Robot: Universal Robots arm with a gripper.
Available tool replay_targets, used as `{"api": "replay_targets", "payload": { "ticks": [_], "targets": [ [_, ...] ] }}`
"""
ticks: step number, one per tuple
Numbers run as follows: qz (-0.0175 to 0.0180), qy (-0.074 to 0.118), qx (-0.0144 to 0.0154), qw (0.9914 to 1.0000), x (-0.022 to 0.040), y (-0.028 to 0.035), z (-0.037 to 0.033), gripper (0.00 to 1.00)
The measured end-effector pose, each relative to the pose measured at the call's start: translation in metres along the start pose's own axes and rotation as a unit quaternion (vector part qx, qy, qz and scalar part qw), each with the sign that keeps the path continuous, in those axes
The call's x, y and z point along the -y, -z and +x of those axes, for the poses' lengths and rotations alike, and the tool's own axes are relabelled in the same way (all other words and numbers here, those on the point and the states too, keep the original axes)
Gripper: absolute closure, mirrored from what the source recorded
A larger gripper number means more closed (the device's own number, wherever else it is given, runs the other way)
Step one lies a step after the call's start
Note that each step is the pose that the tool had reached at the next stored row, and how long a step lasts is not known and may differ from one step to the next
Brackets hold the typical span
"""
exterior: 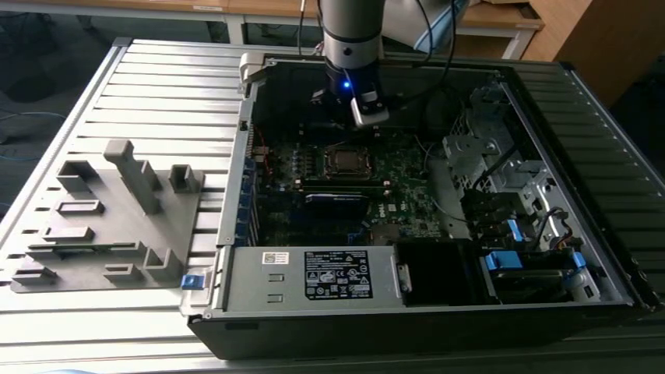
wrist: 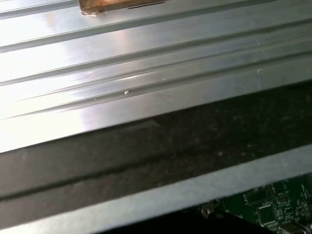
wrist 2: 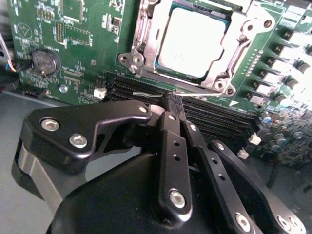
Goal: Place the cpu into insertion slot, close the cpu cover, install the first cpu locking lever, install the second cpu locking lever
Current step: 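Install the first cpu locking lever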
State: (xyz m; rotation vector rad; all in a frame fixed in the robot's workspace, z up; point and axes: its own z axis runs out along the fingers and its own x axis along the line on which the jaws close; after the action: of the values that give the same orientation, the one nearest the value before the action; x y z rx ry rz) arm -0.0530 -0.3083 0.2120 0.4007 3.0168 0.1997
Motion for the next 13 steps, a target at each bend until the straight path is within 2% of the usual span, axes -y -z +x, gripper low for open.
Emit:
{"api": "replay_targets", "payload": {
  "ticks": [4, 7, 11, 13],
  "targets": [
    [0.0022, -0.025, 0.0035, 0.99968, -0.0002, -0.001, -0.0001, 0.89],
    [0.0037, -0.046, 0.0065, 0.99892, -0.0002, -0.0019, 0.0001, 0.89],
    [0.0039, -0.048, 0.0068, 0.99882, -0.0002, -0.002, 0.0001, 0.89],
    [0.0043, -0.054, 0.0078, 0.99848, -0.0004, -0.0026, 0.0, 0.89]
  ]
}}
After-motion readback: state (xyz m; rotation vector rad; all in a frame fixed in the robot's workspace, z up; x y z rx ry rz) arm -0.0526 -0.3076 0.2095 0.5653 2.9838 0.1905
